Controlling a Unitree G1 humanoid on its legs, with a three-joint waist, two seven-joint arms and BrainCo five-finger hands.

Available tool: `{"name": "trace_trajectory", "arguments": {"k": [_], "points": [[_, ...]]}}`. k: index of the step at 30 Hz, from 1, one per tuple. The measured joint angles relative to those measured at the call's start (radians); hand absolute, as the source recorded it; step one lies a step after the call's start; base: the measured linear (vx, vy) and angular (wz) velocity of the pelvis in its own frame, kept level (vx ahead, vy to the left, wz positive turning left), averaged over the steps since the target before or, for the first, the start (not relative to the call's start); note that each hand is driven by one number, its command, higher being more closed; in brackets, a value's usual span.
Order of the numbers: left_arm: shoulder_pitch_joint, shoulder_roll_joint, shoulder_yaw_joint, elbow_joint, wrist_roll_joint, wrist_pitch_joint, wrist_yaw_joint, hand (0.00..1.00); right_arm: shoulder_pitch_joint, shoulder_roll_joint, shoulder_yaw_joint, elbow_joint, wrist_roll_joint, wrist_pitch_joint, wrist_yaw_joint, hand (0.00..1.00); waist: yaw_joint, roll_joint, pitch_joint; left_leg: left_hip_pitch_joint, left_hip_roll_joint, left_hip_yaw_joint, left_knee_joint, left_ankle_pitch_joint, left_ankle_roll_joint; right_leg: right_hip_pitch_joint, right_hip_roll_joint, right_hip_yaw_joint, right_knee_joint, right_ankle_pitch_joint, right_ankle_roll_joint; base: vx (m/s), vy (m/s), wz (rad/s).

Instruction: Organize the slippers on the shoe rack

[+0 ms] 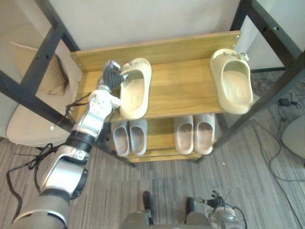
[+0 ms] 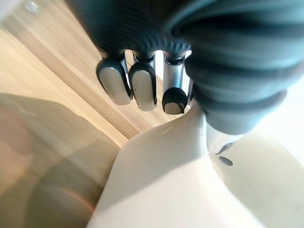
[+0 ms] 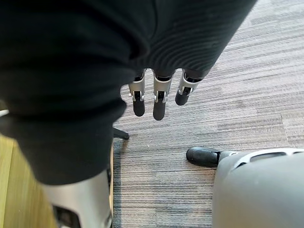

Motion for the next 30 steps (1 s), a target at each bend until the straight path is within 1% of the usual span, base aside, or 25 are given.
{"name": "trace_trajectory", "arguments": {"k": [2, 4, 5, 7, 10, 14, 15, 21, 30], "points": [[-0.007, -0.012, 0.000, 0.000, 0.000, 0.000, 0.000, 1.00, -0.002, 0.000, -0.005, 0.000, 0.000, 0.000, 0.000, 0.00, -0.002, 0.003, 0.002, 0.000, 0.001, 0.008, 0.000, 0.000, 0.000, -0.004, 0.000, 0.003, -0.001, 0.002, 0.000, 0.00, 0.012, -0.15], [-0.018, -0.045, -0.004, -0.005, -0.001, 0.000, 0.012, 1.00, -0.004, -0.002, -0.014, -0.001, 0.002, -0.004, -0.001, 0.00, -0.012, 0.014, 0.008, 0.000, 0.003, 0.014, 0.000, -0.001, 0.000, -0.007, 0.000, 0.007, -0.002, 0.004, 0.001, 0.01, 0.006, -0.11], [-0.019, -0.047, -0.005, -0.008, -0.001, 0.000, 0.012, 1.00, -0.004, -0.002, -0.014, -0.001, 0.002, -0.005, -0.001, 0.00, -0.013, 0.015, 0.009, 0.000, 0.003, 0.015, 0.000, 0.000, 0.000, -0.007, 0.000, 0.008, -0.002, 0.005, 0.001, 0.01, 0.001, -0.03], [-0.028, -0.088, -0.006, -0.070, -0.018, 0.002, 0.018, 1.00, -0.004, -0.004, -0.019, -0.001, 0.006, -0.011, -0.001, 0.00, -0.024, 0.016, 0.009, -0.007, 0.004, 0.017, 0.000, 0.000, 0.000, -0.017, 0.001, 0.014, 0.000, 0.008, 0.003, 0.02, 0.000, -0.04], [-0.057, -0.123, -0.007, -0.126, -0.023, 0.000, 0.027, 1.00, -0.005, -0.007, -0.023, 0.000, 0.009, -0.011, -0.002, 0.00, -0.036, 0.016, 0.009, -0.009, 0.001, 0.017, 0.001, 0.000, 0.000, -0.020, -0.001, 0.031, 0.000, 0.009, 0.004, 0.04, 0.004, -0.09], [-0.087, -0.157, -0.008, -0.145, -0.034, -0.002, 0.039, 1.00, -0.005, -0.013, -0.022, 0.001, 0.009, -0.011, -0.003, 0.00, -0.054, 0.017, 0.009, -0.006, 0.000, 0.015, 0.001, 0.001, 0.001, -0.018, -0.003, 0.034, 0.001, 0.009, 0.004, 0.03, 0.003, -0.06], [-0.087, -0.162, -0.010, -0.144, -0.037, -0.002, 0.040, 1.00, -0.004, -0.014, -0.022, 0.001, 0.009, -0.011, -0.004, 0.00, -0.059, 0.019, 0.008, -0.003, 0.000, 0.015, 0.001, 0.001, 0.001, -0.017, -0.003, 0.036, 0.001, 0.009, 0.004, 0.00, 0.002, -0.04], [-0.087, -0.186, -0.019, -0.131, -0.037, -0.002, 0.050, 1.00, 0.004, -0.032, -0.020, 0.005, 0.009, -0.009, -0.006, 0.00, -0.063, 0.034, 0.010, 0.000, 0.001, 0.016, 0.000, 0.000, 0.000, -0.024, -0.002, 0.038, 0.010, 0.009, 0.004, -0.02, 0.009, -0.02], [-0.086, -0.182, -0.019, -0.012, -0.036, 0.005, 0.053, 1.00, 0.019, -0.033, -0.021, 0.001, 0.009, -0.009, -0.007, 0.00, -0.065, 0.036, 0.010, 0.003, 0.013, 0.020, 0.000, -0.006, -0.008, -0.022, 0.008, 0.038, -0.003, 0.012, 0.000, -0.01, 0.001, -0.01]]}}
